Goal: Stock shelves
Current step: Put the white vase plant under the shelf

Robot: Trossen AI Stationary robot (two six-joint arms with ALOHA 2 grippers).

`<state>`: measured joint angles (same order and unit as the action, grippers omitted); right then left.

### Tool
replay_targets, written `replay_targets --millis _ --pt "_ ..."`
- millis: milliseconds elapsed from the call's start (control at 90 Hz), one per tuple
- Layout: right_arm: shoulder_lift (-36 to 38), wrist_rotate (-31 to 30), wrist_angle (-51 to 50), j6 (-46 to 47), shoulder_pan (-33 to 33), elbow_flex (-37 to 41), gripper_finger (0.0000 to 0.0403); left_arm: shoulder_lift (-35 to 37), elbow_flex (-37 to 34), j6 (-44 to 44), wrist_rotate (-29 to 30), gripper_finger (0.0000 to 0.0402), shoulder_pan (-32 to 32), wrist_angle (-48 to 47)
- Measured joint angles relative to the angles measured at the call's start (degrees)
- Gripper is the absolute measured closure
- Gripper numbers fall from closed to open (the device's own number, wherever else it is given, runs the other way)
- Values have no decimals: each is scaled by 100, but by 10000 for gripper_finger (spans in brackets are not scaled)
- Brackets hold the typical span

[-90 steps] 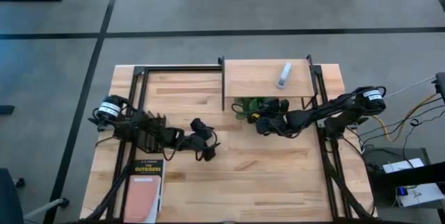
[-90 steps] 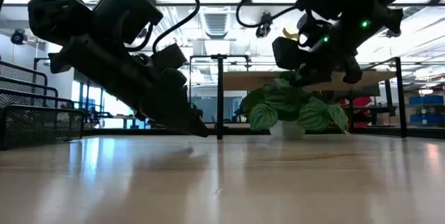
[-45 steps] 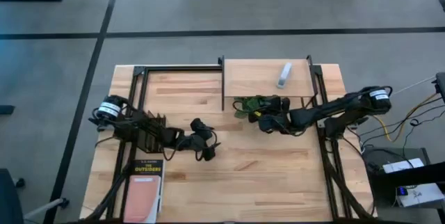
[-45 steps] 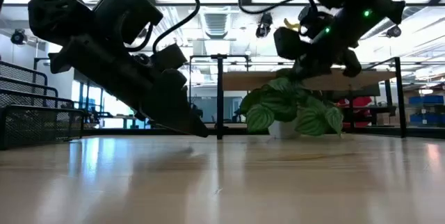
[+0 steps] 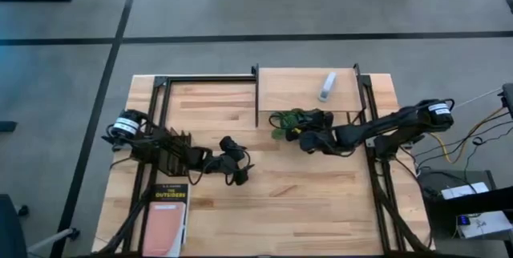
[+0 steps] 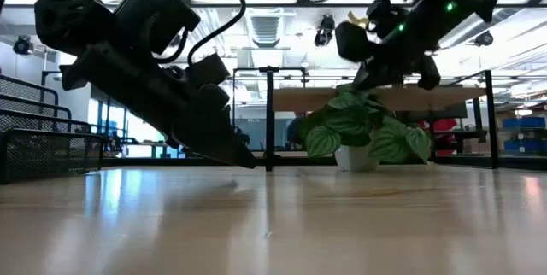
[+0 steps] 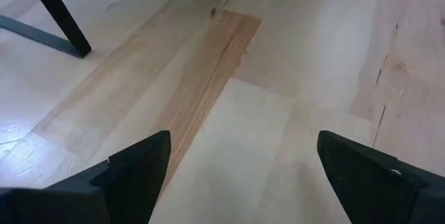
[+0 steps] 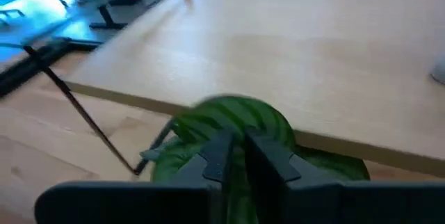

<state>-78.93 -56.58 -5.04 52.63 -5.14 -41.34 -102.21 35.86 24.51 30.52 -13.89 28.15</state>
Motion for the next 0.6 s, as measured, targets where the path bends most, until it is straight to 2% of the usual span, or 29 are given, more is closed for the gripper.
replay_targets --millis 378,600 --pt "81 4 -64 -358 197 -178 380 0 0 0 0 54 0 10" --pt "-151 315 -43 -234 334 -178 380 0 0 0 0 54 -1 19"
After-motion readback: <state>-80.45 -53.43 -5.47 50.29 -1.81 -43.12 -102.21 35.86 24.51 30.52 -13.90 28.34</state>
